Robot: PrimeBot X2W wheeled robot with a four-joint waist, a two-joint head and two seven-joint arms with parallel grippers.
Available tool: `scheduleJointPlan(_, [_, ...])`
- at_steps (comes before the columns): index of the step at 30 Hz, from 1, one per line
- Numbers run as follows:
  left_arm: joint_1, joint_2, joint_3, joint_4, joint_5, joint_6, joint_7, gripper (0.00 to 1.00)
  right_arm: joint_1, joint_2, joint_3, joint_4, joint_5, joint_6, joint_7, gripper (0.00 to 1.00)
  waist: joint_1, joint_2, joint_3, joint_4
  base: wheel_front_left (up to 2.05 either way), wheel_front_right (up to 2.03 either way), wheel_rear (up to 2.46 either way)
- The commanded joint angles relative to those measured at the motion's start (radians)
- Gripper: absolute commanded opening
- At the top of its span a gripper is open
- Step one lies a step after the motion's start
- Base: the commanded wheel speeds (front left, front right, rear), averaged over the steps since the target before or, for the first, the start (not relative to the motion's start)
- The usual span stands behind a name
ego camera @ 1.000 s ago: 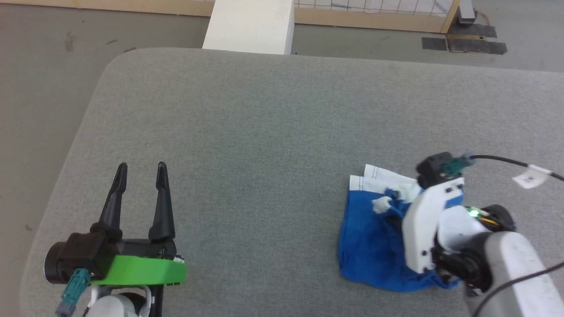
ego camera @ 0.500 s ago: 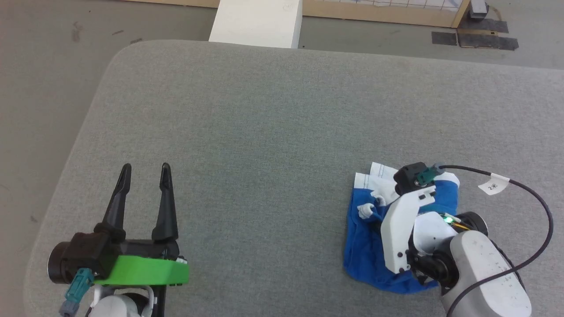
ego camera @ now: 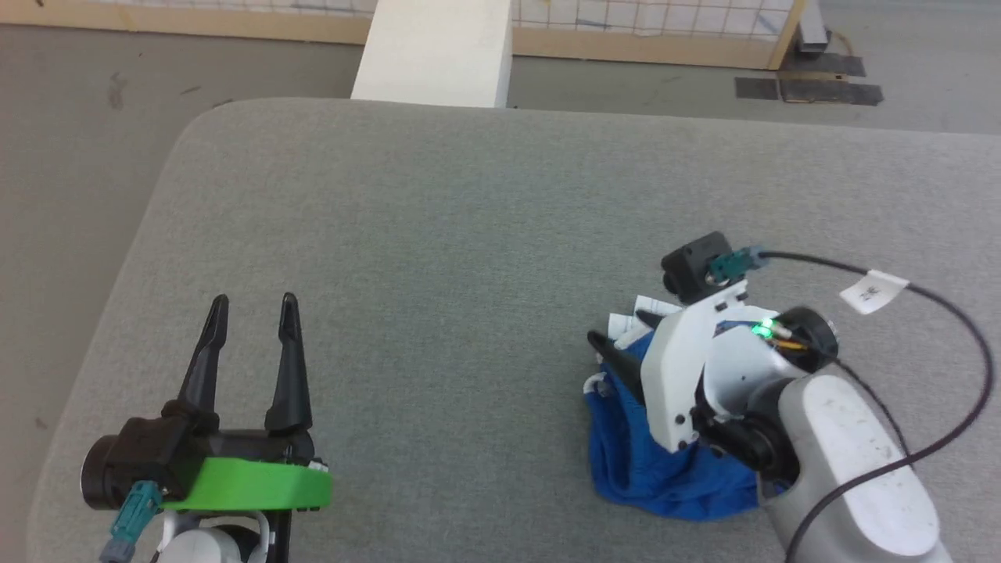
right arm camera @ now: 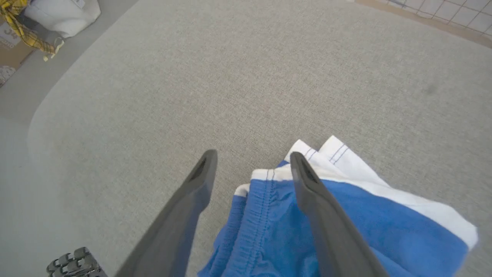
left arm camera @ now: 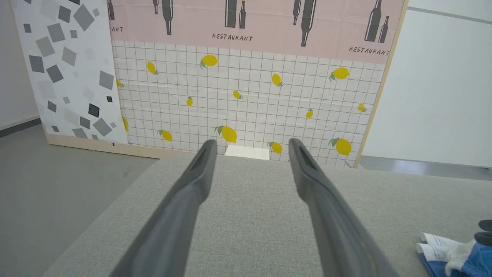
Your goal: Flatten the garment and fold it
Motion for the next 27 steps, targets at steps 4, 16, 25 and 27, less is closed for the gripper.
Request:
scheduleJointPlan(4, [0.025,-0.003,0.008,-0.005,0.009,0.001,-0.005,1.0,0.012,-0.012,-0.051,-0.106,-0.013,-0.002,-0.001,1.0,0.0,0.0,-0.019,-0.037,0.0,0.0,0.0])
scheduleJointPlan(16, [0.008,-0.003,-0.019,-0.008,0.007,-0.001,-0.005,1.0,0.208,-0.013,-0.272,-0.186,-0.204,-0.002,0.05,1.0,0.0,0.0,0.003,-0.063,0.0,0.0,0.0])
scheduleJointPlan(25, [-0.012,-0.003,-0.031,-0.002,0.0,-0.002,-0.005,1.0,0.235,-0.008,-0.238,-0.044,-0.215,-0.002,0.064,1.0,0.0,0.0,0.037,-0.042,0.0,0.0,0.0])
scheduleJointPlan(27, [-0.011,-0.003,-0.032,0.0,0.002,-0.003,-0.005,1.0,0.229,-0.014,-0.237,-0.01,-0.222,-0.002,0.054,1.0,0.0,0.0,0.041,-0.04,0.0,0.0,0.0])
